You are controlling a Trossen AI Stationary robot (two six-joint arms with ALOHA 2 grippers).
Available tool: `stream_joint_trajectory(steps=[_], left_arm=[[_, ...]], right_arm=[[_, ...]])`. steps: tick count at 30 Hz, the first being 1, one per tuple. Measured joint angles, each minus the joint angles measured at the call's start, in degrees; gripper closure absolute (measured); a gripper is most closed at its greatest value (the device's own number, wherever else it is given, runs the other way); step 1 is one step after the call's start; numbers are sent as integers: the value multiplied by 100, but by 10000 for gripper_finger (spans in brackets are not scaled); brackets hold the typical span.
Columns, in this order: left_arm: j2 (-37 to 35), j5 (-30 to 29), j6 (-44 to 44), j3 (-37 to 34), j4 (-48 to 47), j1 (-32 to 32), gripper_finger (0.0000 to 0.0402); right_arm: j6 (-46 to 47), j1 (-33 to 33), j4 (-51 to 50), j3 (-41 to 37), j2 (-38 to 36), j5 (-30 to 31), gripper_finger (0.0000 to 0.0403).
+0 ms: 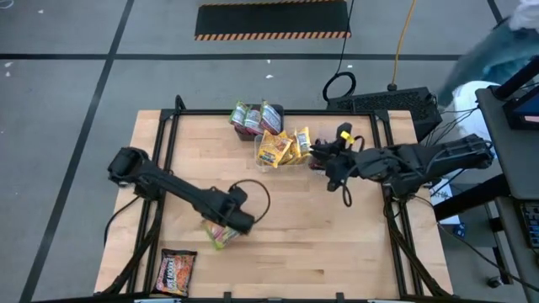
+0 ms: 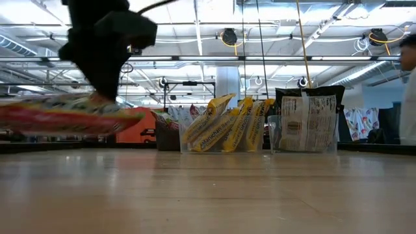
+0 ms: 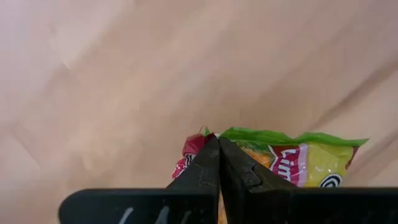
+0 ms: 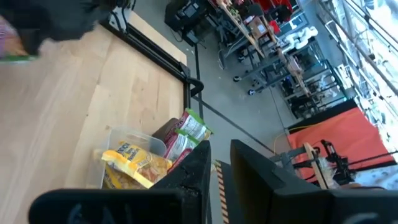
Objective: Sort Maruchan noodles
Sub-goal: Put the green noodle pack into the black bin
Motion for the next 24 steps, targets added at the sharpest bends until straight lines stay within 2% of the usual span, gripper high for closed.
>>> stream_joint_trajectory(steps=[11,17,24], left_arm=[[-1260,-1508,754,6,116,727,401],[-1480,-1756,1650,4,617,1362,401],[-1502,-1759,3363,4,2179,2127,401]], right_arm=[[471,0,-706,2,-130,-4,344],[758,0,-1114,2,-130,-17,344],[743,0,-1174,2,-128,-23,344]])
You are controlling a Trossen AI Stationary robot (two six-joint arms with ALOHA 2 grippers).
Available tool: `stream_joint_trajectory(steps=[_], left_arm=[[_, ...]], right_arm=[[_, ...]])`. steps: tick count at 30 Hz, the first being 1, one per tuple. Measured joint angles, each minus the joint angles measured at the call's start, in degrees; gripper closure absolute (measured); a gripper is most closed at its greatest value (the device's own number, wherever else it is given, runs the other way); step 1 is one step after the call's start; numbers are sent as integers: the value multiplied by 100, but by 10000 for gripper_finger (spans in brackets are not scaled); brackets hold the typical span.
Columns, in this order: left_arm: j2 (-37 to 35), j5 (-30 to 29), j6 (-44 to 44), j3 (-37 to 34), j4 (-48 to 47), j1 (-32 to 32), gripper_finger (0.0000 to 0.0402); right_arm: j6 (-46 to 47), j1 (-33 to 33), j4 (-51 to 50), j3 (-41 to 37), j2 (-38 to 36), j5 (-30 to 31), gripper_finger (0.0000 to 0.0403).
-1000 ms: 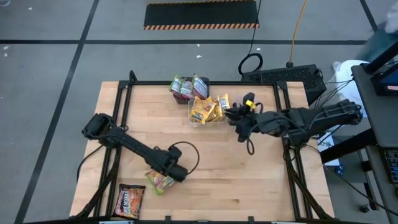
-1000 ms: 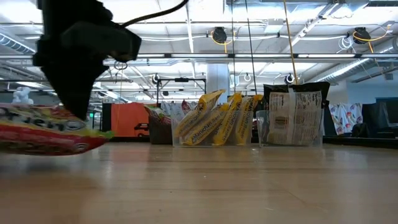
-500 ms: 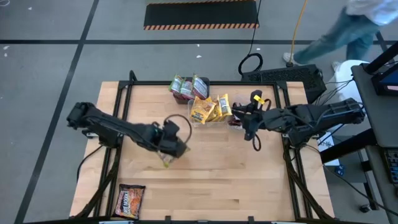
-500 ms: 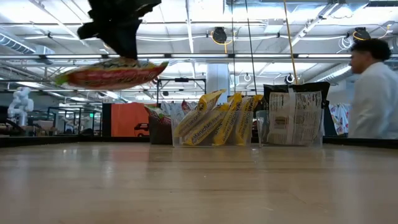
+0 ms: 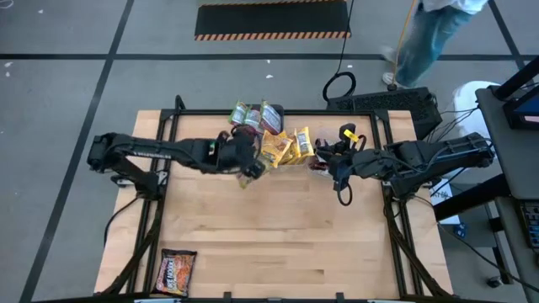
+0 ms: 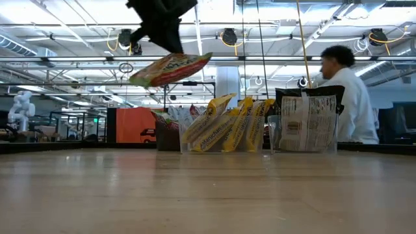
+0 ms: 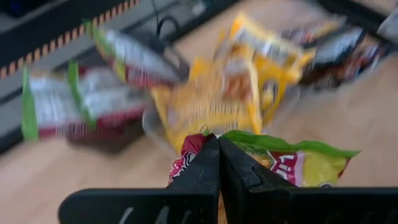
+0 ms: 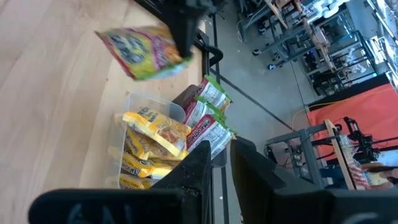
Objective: Sort Maruchan noodles
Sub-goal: Put the green noodle pack into the black bin
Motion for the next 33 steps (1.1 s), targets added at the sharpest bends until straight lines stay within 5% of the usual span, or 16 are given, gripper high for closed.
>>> stream_joint_trajectory(steps=[13,26,33], left_arm=[[0,1009,1811,0,2273,1295,401],[2,1517,2445,0,3082,1941,401],[2,1905,2643,0,3485,2029,401]], right_arm=[[-7,-28,104,0,0,3,344],[-197,-720,919,-2,278,-16,343],[-271,-1338,1726,-2,749,-645,343]])
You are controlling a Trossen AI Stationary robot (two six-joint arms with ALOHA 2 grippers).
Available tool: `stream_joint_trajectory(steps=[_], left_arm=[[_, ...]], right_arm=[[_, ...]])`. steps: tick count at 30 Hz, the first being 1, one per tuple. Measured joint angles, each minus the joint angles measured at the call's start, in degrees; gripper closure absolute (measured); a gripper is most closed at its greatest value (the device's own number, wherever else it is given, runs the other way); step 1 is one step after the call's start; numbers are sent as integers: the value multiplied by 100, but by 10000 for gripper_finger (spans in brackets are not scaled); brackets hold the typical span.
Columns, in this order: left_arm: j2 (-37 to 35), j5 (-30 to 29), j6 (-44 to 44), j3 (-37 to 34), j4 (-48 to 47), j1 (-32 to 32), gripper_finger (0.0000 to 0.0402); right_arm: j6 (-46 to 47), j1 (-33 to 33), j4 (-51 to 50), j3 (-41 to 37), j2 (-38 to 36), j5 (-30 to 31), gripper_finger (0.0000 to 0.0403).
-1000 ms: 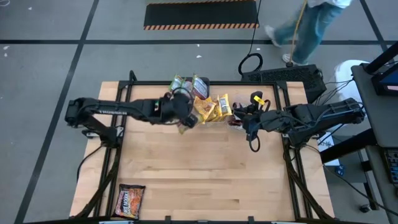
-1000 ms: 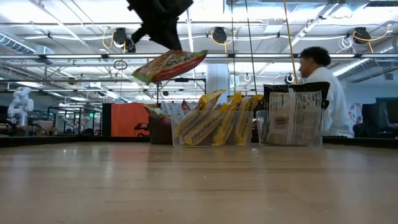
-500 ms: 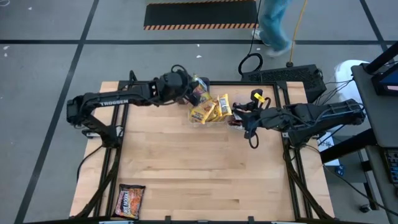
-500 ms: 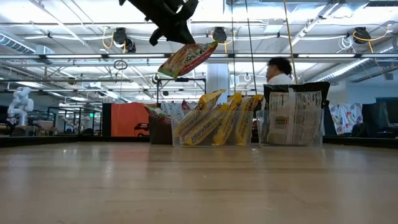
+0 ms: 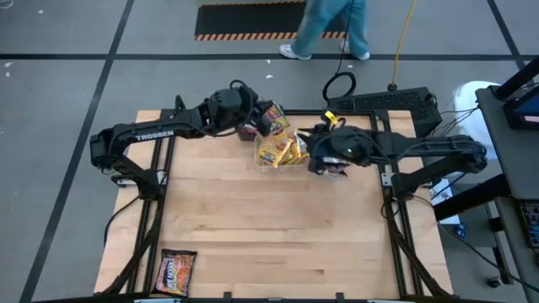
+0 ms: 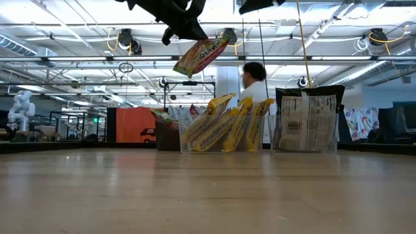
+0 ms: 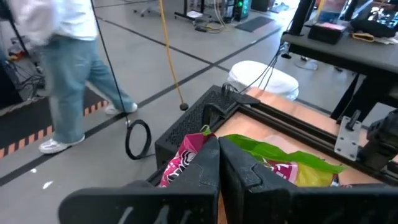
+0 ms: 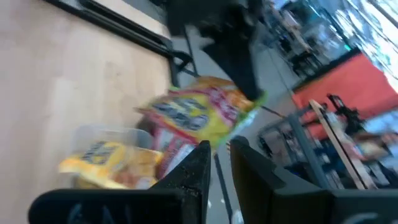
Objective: Sort Maruchan noodles
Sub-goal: Put the green noodle pack into the black bin
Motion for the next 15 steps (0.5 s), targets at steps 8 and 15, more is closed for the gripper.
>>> stream_joint_trajectory(steps=[8,15], left_arm=[[4,4,126,0,0,-42,401],[4,4,245,0,30,-48,401]], right_arm=[[84,-648,445,0,434,-122,343],[513,-1004,477,-4,445,-1770,343]])
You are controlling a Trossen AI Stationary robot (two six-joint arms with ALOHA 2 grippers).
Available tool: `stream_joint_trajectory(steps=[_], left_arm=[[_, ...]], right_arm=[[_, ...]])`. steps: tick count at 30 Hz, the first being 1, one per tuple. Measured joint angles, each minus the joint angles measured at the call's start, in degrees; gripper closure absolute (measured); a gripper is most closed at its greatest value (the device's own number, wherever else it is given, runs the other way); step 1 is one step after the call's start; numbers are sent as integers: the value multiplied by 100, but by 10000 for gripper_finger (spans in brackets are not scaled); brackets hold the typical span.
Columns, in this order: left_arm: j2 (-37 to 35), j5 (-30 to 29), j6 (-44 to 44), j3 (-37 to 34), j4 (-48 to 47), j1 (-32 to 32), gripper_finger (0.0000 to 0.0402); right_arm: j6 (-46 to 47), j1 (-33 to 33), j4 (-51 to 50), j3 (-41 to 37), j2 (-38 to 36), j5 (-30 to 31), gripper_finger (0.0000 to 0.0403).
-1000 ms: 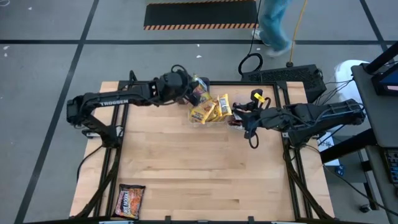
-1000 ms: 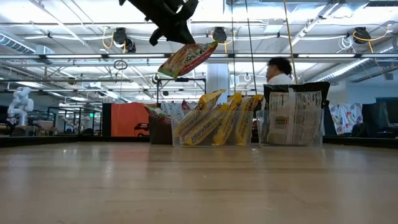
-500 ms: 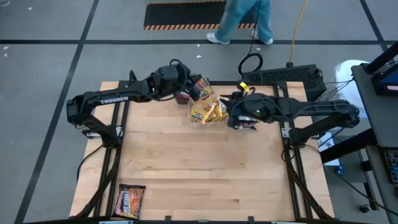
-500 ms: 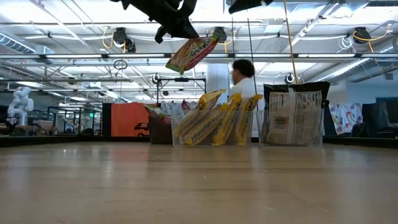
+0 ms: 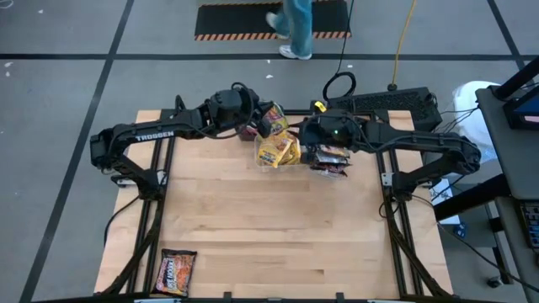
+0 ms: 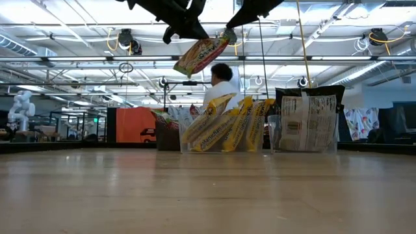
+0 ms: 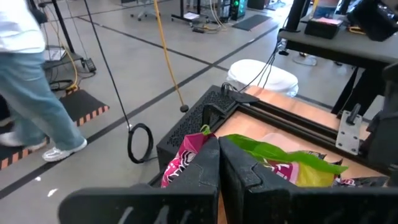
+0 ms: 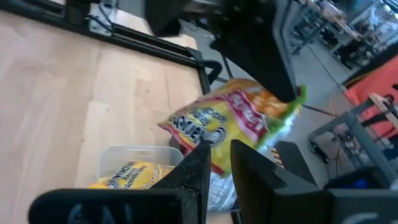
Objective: Sort Maruchan noodles
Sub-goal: Put the green noodle pack into the black bin
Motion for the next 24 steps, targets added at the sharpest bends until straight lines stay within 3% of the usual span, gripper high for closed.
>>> stream_joint_trajectory(steps=[9,14,24], left_arm=[[0,-2,71,0,86,0,401],[0,-2,158,0,90,-2,401],[0,-7,245,0,262,-109,401]], right_arm=[[511,-263,13,0,0,-2,343],[656,-389,-7,0,0,-600,343],[812,-469,0,2,311,-570,343]])
